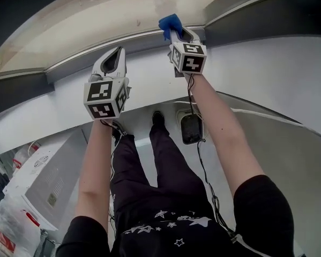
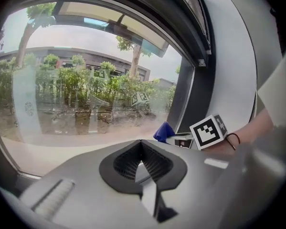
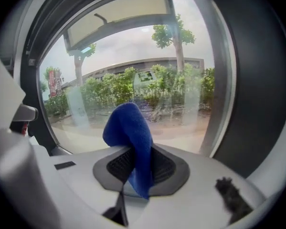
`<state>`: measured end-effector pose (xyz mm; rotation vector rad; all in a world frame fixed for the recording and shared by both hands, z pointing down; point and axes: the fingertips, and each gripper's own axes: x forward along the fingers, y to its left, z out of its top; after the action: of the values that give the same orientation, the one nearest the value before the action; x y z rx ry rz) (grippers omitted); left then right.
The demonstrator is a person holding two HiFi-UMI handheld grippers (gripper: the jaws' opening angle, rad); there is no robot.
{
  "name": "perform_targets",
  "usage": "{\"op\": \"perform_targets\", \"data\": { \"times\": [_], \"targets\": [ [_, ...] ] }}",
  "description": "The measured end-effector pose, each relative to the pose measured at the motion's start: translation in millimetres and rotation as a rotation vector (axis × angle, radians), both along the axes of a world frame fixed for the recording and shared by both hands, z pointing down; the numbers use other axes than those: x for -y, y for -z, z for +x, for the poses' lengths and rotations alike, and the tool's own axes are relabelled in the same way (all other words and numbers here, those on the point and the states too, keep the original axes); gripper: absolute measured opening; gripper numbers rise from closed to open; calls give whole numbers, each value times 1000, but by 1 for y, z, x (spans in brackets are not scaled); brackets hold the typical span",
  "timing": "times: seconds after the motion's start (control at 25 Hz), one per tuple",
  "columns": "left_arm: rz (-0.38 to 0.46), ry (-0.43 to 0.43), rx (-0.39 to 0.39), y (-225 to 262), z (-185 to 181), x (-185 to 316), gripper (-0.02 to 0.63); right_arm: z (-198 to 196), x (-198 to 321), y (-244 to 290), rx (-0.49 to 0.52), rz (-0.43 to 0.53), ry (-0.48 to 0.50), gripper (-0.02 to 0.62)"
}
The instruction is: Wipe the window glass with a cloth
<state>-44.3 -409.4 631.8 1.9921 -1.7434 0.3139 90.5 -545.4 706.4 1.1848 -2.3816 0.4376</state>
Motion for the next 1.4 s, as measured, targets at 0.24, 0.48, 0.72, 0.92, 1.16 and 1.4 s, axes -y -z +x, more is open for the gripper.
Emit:
{"op": "perform_targets", "data": {
  "times": [0.24,0.48,0.72,0.92,1.16,1.4],
  "targets": [
    [35,-55,-43,17,63,33,9,86,25,11,18,-4,-139,74],
    [25,-79,-46,18,98,36,9,123,26,3,31,-25,-179,74],
    [1,-97,-26,17,97,18,9,127,2,-3,54,-40,-195,74],
    [12,-105,-33,29,82,-23,9,115,-49,2,50,-49,-178,74],
    [62,-102,-46,69,42,-100,9,75,-135,49,82,-18,-176,74],
    [122,-108,-28,118,-8,-189,9,34,-215,100,158,20,-205,74]
  ]
}}
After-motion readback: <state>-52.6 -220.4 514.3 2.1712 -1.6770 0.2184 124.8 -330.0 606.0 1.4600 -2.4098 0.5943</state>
